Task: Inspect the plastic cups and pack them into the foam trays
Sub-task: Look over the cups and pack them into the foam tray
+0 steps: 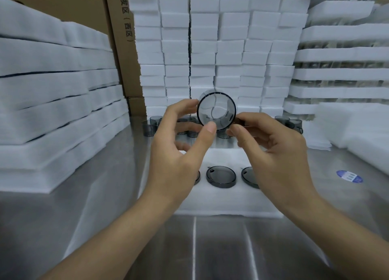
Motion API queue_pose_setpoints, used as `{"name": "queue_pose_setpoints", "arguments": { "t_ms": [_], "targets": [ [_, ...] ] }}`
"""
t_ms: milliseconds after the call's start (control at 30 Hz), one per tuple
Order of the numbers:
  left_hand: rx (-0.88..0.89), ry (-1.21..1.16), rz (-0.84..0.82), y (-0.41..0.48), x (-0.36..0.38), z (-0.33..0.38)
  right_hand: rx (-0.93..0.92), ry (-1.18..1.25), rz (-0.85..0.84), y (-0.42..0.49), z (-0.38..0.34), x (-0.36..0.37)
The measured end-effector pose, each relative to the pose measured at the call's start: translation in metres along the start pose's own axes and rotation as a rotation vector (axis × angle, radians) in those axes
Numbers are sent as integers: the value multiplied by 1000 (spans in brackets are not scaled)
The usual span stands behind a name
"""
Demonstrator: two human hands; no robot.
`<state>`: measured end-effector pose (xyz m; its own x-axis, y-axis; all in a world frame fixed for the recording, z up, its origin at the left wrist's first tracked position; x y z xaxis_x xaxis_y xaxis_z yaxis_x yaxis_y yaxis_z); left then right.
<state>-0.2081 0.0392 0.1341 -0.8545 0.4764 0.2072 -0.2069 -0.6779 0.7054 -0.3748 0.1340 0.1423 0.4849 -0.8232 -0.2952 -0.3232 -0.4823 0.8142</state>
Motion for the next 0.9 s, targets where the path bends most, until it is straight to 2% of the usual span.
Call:
{"name": "queue_pose_setpoints", "arguments": {
  "t_ms": [133,267,500,900],
  "targets": [
    [0,8,-35,3,-2,-6,9,57,-49,1,2,2],
    [56,214,-116,3,0,-9,-47,91,-112,3,-3,6],
    [137,334,-143,7,-6,-5,-222,-170,-166,-3,-5,17],
    [104,333,-272,10,-2,-16,-142,-218,-145,6,2,10]
  ]
}}
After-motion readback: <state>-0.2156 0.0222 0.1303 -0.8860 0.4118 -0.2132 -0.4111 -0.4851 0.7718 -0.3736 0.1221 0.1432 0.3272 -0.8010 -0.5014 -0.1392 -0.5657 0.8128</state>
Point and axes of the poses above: each hand's wrist, its own y-axis towards the middle knuckle, its own x-axis out of the palm, z = x × y, the point moved 9 cm from there along y, towards the middle knuckle, and after that the axes turned 15 degrees about -y, right-handed, at the moved point
